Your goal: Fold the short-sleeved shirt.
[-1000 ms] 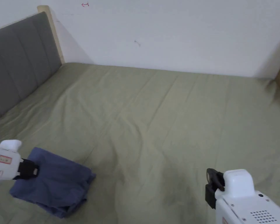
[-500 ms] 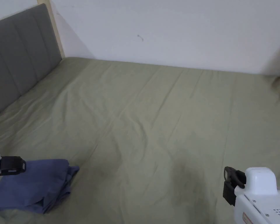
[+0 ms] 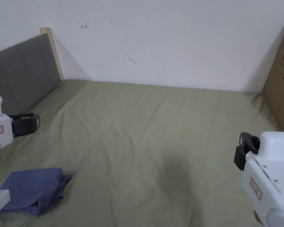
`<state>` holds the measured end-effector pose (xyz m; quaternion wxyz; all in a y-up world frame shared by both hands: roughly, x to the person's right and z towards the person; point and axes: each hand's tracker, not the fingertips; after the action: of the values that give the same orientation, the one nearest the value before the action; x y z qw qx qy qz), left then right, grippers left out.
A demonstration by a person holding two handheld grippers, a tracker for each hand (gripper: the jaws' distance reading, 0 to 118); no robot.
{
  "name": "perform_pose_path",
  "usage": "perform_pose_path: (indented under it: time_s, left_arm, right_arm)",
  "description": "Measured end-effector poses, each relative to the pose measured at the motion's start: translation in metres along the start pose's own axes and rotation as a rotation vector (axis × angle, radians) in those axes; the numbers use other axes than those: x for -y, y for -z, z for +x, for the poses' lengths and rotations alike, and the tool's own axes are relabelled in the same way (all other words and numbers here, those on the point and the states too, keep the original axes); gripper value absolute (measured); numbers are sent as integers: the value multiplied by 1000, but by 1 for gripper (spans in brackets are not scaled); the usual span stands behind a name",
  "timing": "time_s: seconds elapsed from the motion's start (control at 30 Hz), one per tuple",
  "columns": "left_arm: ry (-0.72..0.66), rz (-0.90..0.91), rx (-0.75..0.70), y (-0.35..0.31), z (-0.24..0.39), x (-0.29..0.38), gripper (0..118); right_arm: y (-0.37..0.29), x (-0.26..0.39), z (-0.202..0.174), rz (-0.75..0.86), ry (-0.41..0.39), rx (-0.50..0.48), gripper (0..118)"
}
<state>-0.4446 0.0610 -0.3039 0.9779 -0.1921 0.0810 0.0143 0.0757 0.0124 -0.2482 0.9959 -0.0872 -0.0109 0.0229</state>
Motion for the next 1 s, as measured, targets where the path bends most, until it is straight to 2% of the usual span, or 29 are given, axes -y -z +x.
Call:
perform_pose_path:
  time_s: [0.27,0.5,0.6,0.67,0.7,0.8,1.0]
  left_arm:
    - [23,342,68,-67,96,-12,99]
    - [23,447,128,-81,176,19,94]
    - [25,454,154,-80,197,38,65]
    - [7,465,184,-80,211,49,11]
    - [4,464,209,-80,215,54,0]
    - [29,414,260,-75,228,63,0]
    - [33,374,272,-68,239,73,0]
  right_arm:
    - [-40,-36,26,137,-21,77,0]
    - [-58,-35,44,191,-72,141,0]
    - [-60,-32,50,193,-66,153,0]
    - [-62,-30,54,193,-59,156,0]
    - [-62,-29,56,192,-56,158,0]
    - [-63,-27,60,189,-58,162,0]
    - [-65,-25,62,187,-56,170,0]
